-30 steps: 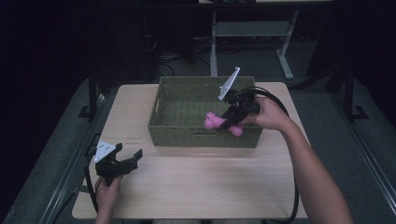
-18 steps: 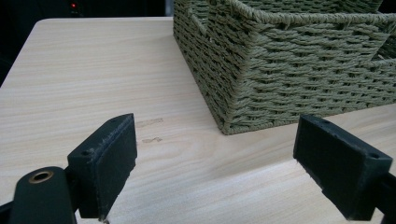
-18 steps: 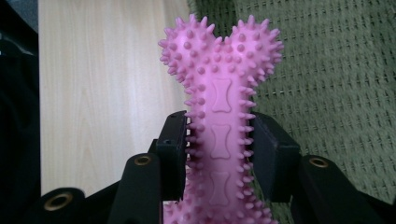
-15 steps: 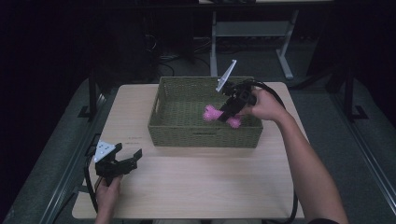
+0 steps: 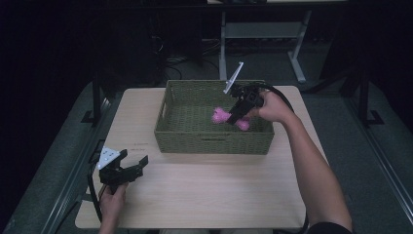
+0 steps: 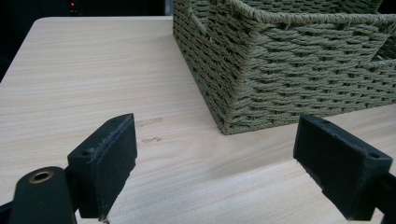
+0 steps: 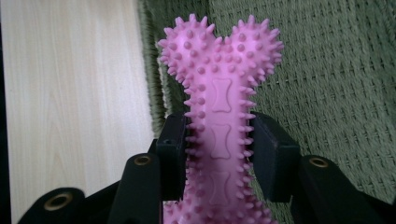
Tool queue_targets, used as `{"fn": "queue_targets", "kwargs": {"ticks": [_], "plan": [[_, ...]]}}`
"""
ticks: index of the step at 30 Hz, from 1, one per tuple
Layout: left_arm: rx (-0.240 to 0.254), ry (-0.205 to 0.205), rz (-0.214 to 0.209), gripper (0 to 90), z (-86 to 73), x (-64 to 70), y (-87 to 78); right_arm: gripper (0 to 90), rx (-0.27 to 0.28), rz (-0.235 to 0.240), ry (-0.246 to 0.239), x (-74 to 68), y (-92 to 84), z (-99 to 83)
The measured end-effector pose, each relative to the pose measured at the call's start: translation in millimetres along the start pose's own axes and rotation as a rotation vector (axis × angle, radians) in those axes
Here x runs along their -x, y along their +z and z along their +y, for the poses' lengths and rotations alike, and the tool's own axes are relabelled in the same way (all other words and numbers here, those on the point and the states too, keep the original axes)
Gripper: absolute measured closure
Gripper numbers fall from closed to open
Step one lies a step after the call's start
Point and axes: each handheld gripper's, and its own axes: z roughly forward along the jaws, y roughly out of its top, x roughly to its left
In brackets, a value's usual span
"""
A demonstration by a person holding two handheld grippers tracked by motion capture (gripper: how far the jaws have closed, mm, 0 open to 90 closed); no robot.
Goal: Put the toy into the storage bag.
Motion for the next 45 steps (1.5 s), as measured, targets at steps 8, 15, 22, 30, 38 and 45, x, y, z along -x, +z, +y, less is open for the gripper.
{"fn": "queue_targets", "kwargs": {"ticks": [8, 15, 22, 30, 38, 45], "plan": [[-0.002, 0.004, 0.001, 13.0, 0.0, 0.4, 0.3, 58.1, -0.025, -0.011, 0.014, 10.2, 11.6, -0.8], [-0.002, 0.004, 0.000, 13.0, 0.0, 0.0, -0.1, 58.0, -0.041, -0.003, 0.028, 13.7, 21.0, -3.0], [0.001, 0.000, -0.001, 13.0, -0.1, 0.4, 0.1, 58.0, -0.053, 0.009, 0.035, 16.6, 32.0, -7.4], [-0.003, 0.002, -0.001, 13.0, -0.2, 0.5, 0.1, 57.9, -0.088, 0.012, 0.038, 16.7, 43.3, -10.4], [-0.002, 0.004, -0.001, 13.0, -0.2, 0.2, -0.3, 57.9, -0.097, 0.021, 0.036, 16.0, 51.1, -11.8], [-0.001, 0.004, -0.003, 13.0, -0.3, 0.8, 0.1, 57.8, -0.099, 0.030, 0.057, 18.5, 56.6, -17.3]]}}
